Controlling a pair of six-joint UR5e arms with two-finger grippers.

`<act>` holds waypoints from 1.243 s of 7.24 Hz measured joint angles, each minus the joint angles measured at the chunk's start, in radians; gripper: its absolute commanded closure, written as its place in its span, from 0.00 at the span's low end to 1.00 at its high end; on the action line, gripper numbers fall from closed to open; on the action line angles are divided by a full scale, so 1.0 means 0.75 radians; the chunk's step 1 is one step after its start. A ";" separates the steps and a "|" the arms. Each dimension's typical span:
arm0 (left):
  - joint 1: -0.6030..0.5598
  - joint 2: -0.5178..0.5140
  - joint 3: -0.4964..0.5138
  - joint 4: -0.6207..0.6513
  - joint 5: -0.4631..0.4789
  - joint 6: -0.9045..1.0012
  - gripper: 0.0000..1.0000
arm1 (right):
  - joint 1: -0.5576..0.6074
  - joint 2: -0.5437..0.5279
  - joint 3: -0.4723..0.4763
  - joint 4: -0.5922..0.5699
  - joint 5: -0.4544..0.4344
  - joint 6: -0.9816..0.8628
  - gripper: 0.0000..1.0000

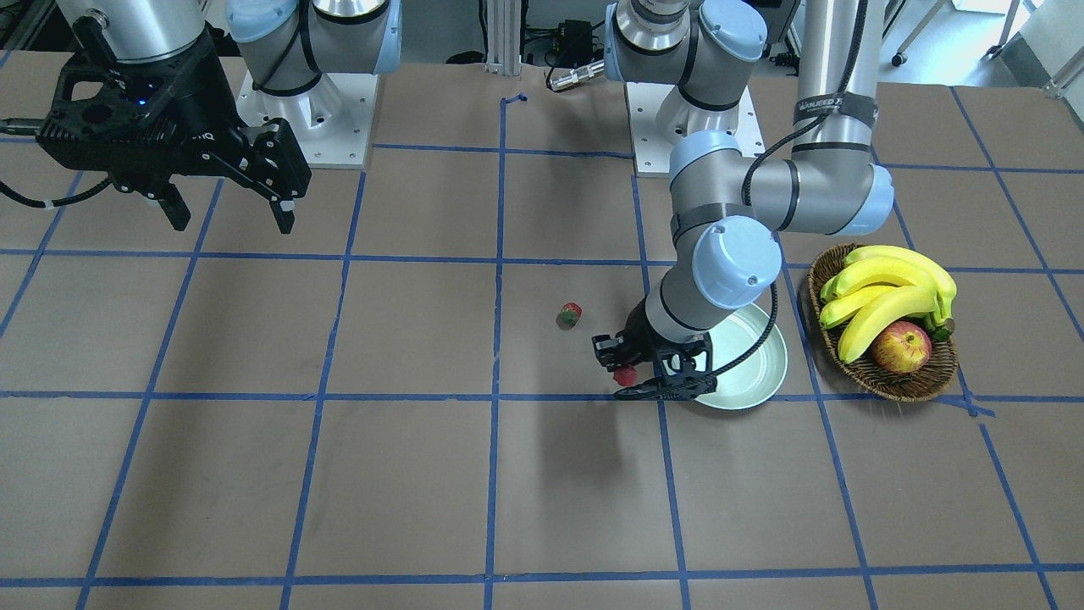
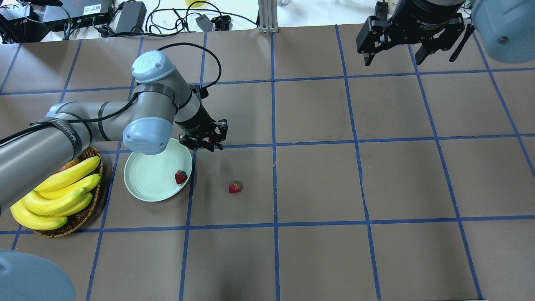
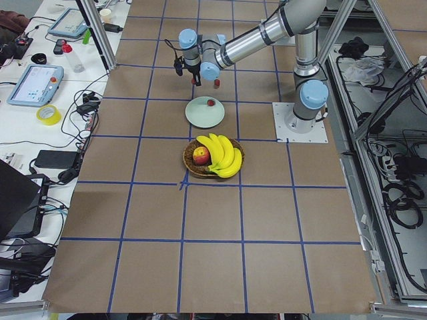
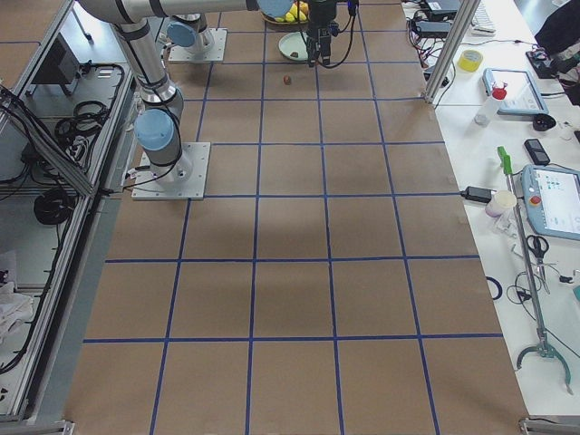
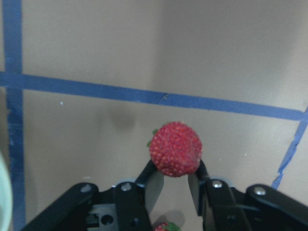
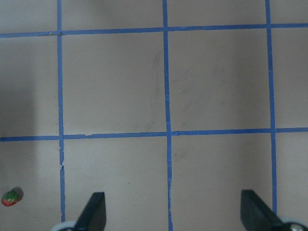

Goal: Collect all strawberries into plate

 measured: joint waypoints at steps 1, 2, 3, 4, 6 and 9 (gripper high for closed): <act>0.079 0.018 0.008 -0.055 0.034 0.106 1.00 | -0.001 0.000 0.002 0.001 0.001 -0.006 0.00; 0.165 0.028 0.006 -0.097 0.049 0.196 1.00 | -0.001 0.000 0.003 0.001 0.001 -0.007 0.00; 0.229 0.031 -0.013 -0.127 0.055 0.259 0.90 | -0.002 0.000 0.004 0.001 0.002 -0.008 0.00; 0.263 0.034 -0.051 -0.143 0.057 0.293 0.90 | -0.003 0.000 0.005 0.001 0.003 -0.008 0.00; 0.280 0.051 -0.086 -0.158 0.060 0.290 0.27 | -0.004 0.000 0.005 0.000 0.005 -0.007 0.00; 0.283 0.092 0.022 -0.229 0.073 0.287 0.00 | -0.004 0.000 0.005 0.001 0.006 -0.008 0.00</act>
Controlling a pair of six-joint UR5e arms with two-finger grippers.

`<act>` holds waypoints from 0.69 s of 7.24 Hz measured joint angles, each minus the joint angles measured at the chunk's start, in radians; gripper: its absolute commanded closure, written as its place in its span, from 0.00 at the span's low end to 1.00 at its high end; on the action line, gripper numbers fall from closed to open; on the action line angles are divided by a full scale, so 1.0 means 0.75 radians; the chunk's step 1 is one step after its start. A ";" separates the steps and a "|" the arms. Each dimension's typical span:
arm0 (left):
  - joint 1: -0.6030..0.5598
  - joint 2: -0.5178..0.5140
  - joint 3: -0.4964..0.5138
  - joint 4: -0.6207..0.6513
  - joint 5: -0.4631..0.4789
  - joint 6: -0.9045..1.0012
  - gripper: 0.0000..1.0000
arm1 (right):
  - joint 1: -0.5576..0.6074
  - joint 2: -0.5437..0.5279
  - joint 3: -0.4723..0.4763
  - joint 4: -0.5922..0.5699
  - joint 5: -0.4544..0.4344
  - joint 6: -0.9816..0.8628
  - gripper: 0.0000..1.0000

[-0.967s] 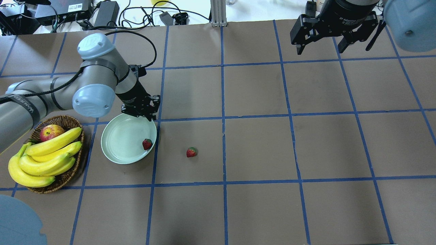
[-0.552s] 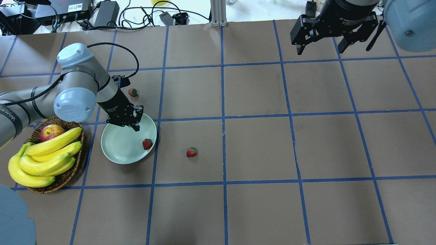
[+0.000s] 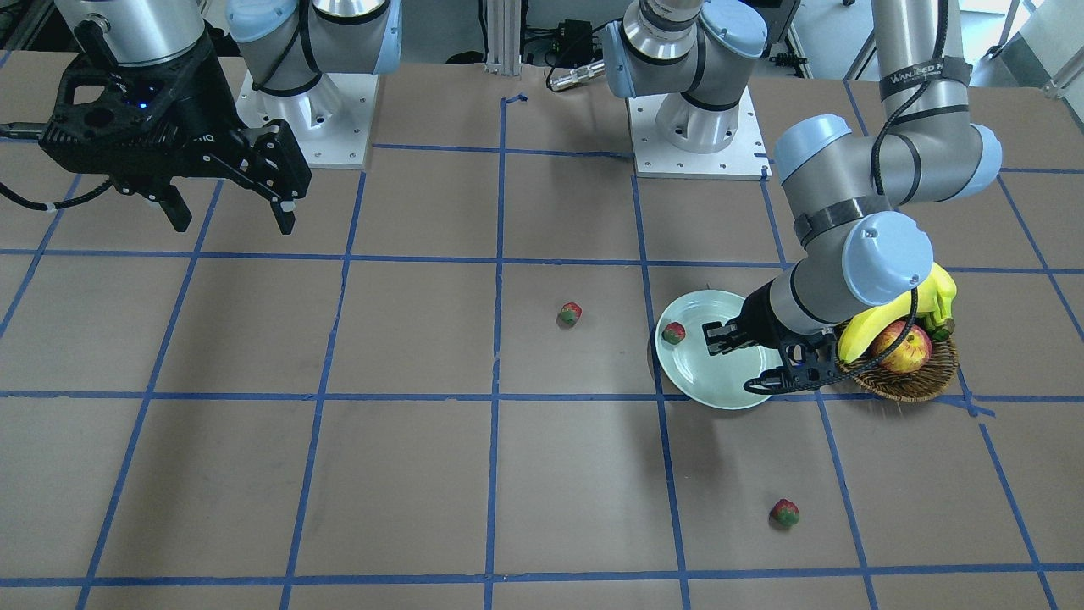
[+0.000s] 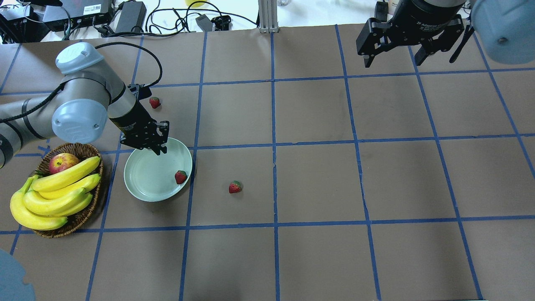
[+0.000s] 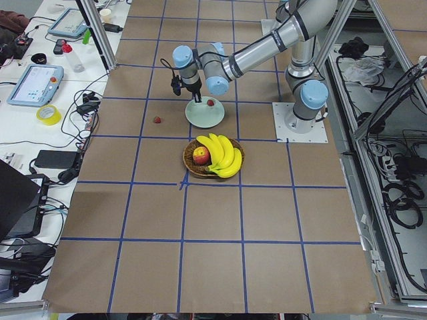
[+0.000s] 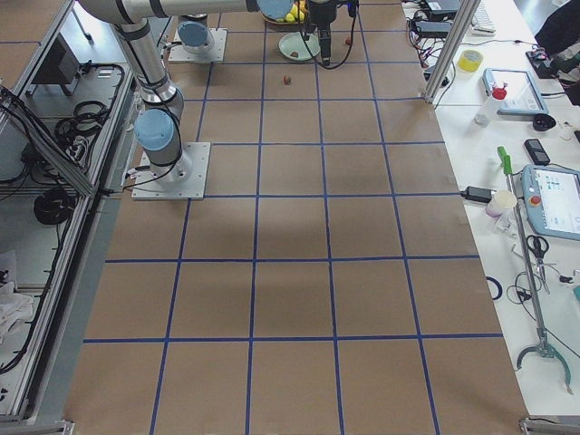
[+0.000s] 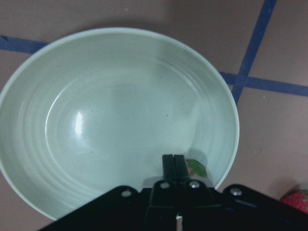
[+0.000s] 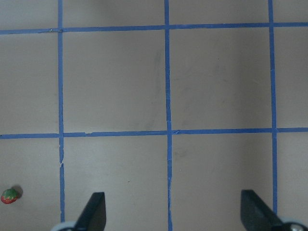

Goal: Collect all strawberries into plate

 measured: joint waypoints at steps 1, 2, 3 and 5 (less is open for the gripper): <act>0.001 -0.004 0.054 -0.016 0.030 0.008 0.00 | 0.000 0.000 0.000 0.000 0.000 0.000 0.00; 0.002 -0.019 0.104 0.011 0.069 0.032 0.00 | -0.001 0.000 0.000 0.000 0.000 0.000 0.00; 0.004 -0.042 0.147 0.090 0.089 0.094 0.00 | -0.001 0.000 0.000 0.000 0.000 0.000 0.00; 0.013 -0.110 0.181 0.316 0.102 0.300 0.00 | -0.002 0.000 -0.002 0.000 0.000 0.002 0.00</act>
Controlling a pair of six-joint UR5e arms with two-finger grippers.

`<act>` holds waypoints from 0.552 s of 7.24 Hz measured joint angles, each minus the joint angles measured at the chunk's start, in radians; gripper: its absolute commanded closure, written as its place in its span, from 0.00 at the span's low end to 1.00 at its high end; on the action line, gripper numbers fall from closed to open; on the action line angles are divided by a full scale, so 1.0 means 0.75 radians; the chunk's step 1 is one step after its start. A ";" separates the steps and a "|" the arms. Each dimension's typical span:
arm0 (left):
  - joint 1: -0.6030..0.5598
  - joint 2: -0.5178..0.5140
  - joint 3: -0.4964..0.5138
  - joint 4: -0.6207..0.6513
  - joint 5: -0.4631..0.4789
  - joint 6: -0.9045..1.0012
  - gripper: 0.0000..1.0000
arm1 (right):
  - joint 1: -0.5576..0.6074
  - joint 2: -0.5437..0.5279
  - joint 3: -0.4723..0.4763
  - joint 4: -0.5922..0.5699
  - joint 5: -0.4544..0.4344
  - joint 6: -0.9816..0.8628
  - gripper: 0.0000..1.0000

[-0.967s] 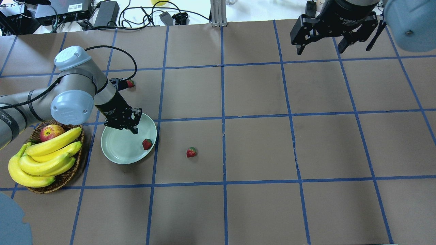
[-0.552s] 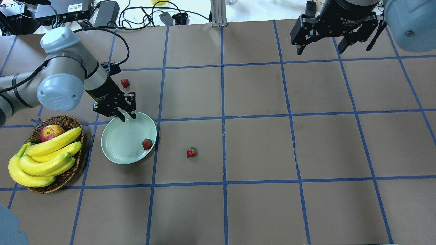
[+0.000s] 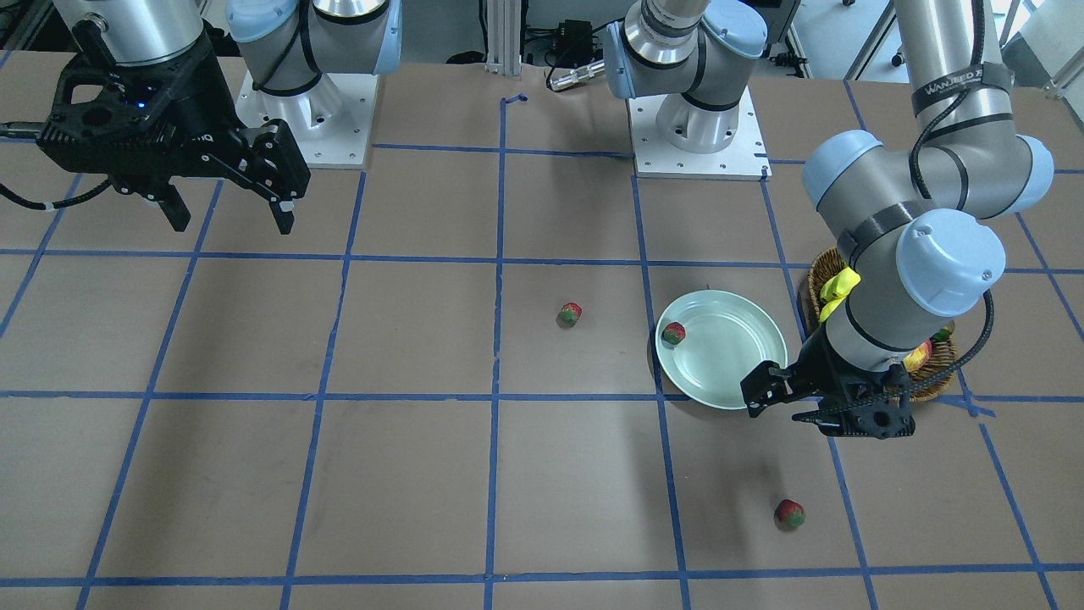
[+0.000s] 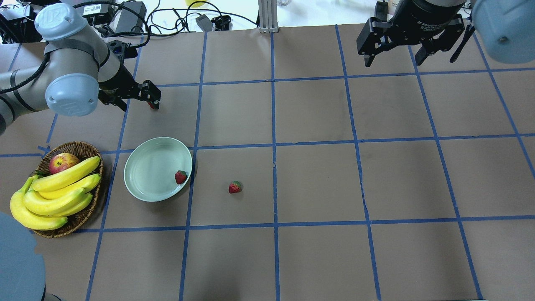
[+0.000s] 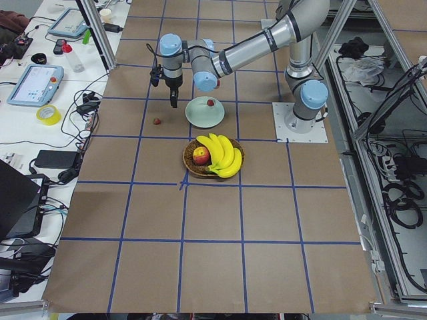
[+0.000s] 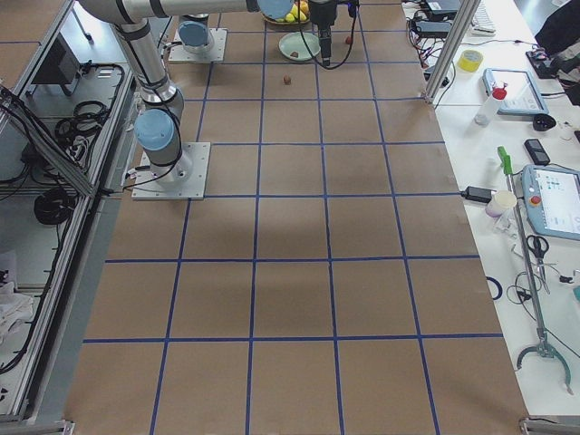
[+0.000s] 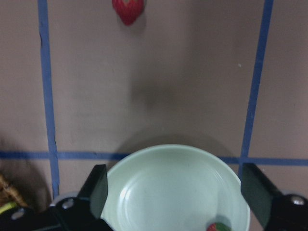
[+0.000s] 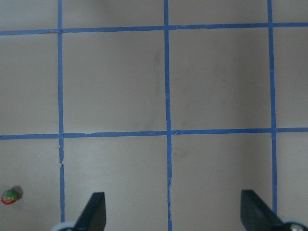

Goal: Collect all strawberries into plate

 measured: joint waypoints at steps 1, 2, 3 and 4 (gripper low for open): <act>0.008 -0.046 0.000 0.118 -0.001 0.092 0.00 | 0.000 0.000 0.000 0.000 0.000 0.000 0.00; 0.021 -0.092 -0.002 0.206 -0.005 0.145 0.00 | 0.000 0.000 0.000 0.000 0.000 -0.001 0.00; 0.033 -0.138 0.000 0.265 -0.010 0.167 0.00 | 0.000 0.000 0.000 0.000 0.000 0.000 0.00; 0.038 -0.186 0.004 0.308 -0.013 0.175 0.00 | 0.000 0.000 0.000 0.000 0.000 0.000 0.00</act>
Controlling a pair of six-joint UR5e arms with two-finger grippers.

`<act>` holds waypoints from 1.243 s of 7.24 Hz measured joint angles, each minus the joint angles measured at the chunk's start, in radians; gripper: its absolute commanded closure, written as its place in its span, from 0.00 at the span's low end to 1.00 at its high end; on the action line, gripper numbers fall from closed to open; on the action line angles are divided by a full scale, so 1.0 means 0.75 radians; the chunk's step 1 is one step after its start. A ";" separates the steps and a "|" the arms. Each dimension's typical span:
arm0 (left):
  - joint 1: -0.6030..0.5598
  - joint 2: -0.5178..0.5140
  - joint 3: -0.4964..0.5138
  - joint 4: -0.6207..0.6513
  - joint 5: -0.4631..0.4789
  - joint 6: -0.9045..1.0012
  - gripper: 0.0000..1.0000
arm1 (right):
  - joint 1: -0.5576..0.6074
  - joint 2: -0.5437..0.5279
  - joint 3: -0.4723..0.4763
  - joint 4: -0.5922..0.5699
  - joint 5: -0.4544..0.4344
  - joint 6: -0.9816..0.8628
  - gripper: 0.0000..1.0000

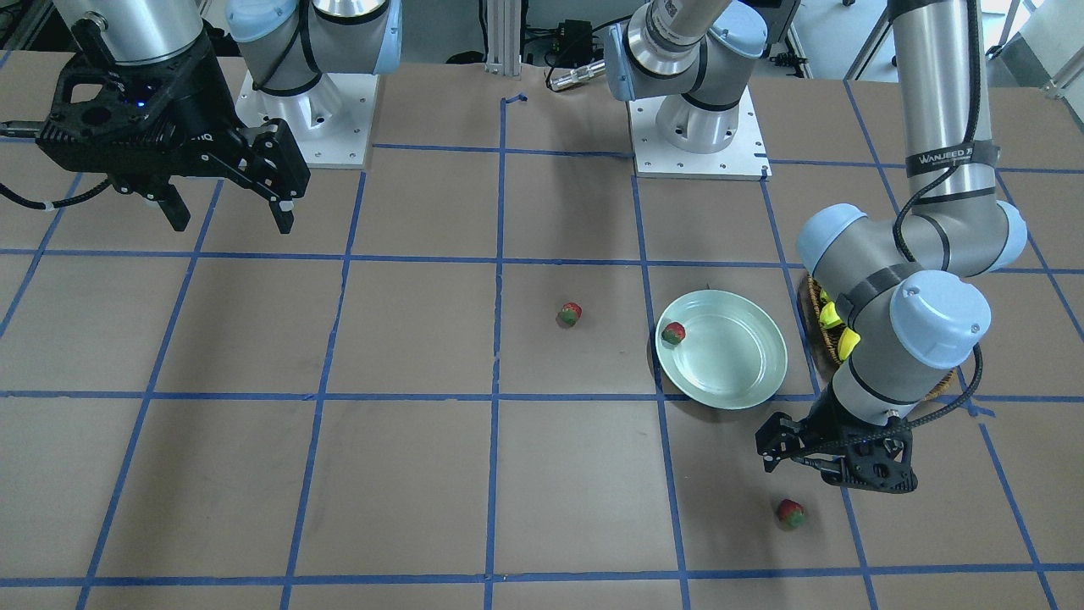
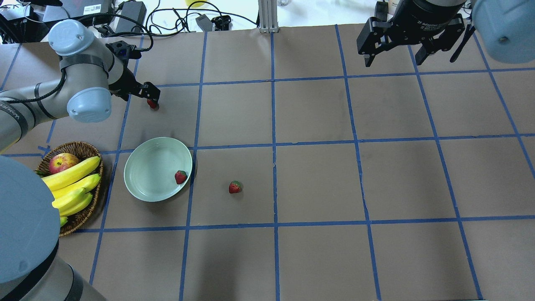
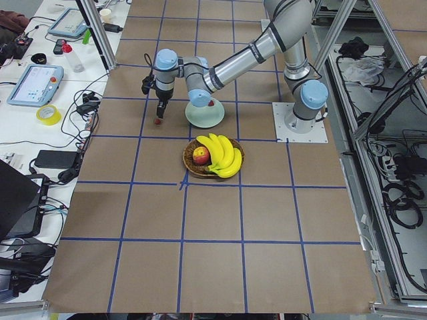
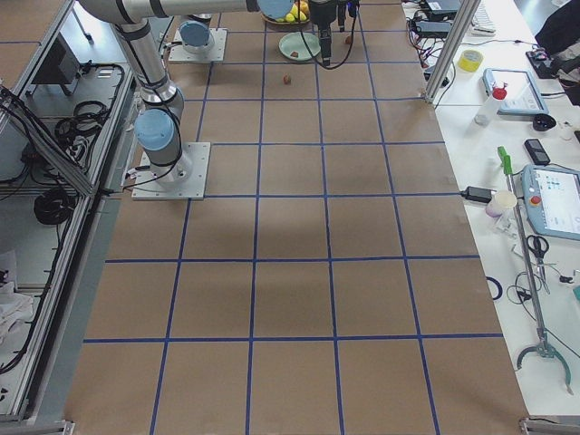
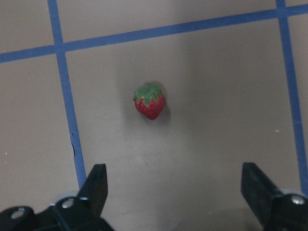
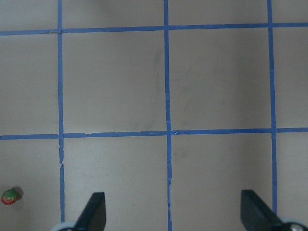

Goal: Collect all strawberries into plate

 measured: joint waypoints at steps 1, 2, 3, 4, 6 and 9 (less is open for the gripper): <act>0.002 -0.049 0.014 0.030 -0.001 0.001 0.00 | 0.000 0.000 0.000 0.000 0.000 0.000 0.00; 0.002 -0.094 0.036 0.049 -0.002 0.001 0.01 | 0.000 0.000 0.000 0.000 0.000 -0.001 0.00; 0.003 -0.131 0.058 0.059 -0.003 0.001 0.11 | 0.000 0.000 0.000 0.000 0.000 0.000 0.00; 0.003 -0.160 0.078 0.069 -0.003 0.001 0.52 | 0.000 0.000 0.000 0.000 0.000 0.000 0.00; 0.003 -0.190 0.095 0.076 -0.003 -0.001 1.00 | 0.001 0.000 0.001 -0.002 0.000 -0.001 0.00; 0.003 -0.186 0.101 0.073 0.001 0.002 1.00 | 0.001 0.000 0.000 -0.002 0.000 -0.002 0.00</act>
